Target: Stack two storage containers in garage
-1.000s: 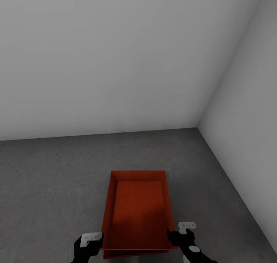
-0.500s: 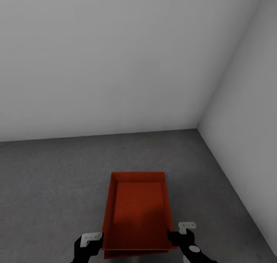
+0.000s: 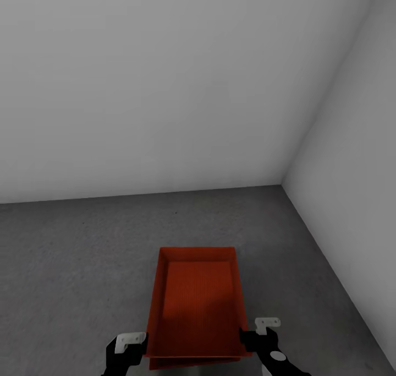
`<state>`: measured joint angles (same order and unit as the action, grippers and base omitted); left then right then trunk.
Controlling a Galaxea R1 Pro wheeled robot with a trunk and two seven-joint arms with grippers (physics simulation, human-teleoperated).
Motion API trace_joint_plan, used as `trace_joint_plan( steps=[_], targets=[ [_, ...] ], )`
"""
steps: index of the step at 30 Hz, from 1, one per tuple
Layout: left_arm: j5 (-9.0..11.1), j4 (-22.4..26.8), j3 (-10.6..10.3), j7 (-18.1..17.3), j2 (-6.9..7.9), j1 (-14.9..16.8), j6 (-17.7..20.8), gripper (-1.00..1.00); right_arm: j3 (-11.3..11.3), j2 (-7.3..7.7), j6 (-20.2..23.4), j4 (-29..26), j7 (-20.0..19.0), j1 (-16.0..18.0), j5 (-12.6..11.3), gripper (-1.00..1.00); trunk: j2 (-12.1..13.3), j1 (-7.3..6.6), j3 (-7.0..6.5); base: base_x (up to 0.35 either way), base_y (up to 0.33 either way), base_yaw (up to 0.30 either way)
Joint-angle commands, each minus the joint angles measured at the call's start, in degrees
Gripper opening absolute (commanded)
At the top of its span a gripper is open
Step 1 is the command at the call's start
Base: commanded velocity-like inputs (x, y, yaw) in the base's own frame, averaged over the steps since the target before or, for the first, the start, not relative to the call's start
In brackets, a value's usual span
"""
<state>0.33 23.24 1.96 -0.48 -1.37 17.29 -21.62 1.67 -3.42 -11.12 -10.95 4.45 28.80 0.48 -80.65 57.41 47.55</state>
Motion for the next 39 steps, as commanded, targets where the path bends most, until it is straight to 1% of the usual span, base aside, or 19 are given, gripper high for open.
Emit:
trace_joint_plan(
  steps=[1, 10, 22, 39],
  targets=[
    [0.0, 0.0, 0.2, -0.1, -0.04, 0.0, -0.2, 1.00, 0.2, -0.01, -0.1, 0.1, 0.3, 0.0, 0.0, 1.00, 0.0, 0.00, 0.03, 0.000, 0.000, 0.000],
    [0.0, 0.0, 0.2, -0.1, -0.04, 0.0, -0.2, 1.00, 0.2, -0.01, -0.2, 0.1, 0.3, 0.0, 0.0, 1.00, 3.6, -1.98, -1.58, 0.000, 0.000, 0.000],
    [0.0, 0.0, 0.2, -0.1, -0.04, 0.0, -0.2, 1.00, 0.2, -0.01, -0.1, 0.1, 0.3, 0.1, 0.0, 1.00, 3.6, -1.98, -1.58, 0.000, 0.000, 0.000],
    [0.0, -0.1, 0.2, -0.1, -0.05, 0.0, -0.2, 1.00, 0.2, -0.01, -0.1, 0.1, 0.3, 0.0, 0.0, 1.00, 10.4, -5.71, -4.63, 0.000, 0.000, 0.000]
  ],
)
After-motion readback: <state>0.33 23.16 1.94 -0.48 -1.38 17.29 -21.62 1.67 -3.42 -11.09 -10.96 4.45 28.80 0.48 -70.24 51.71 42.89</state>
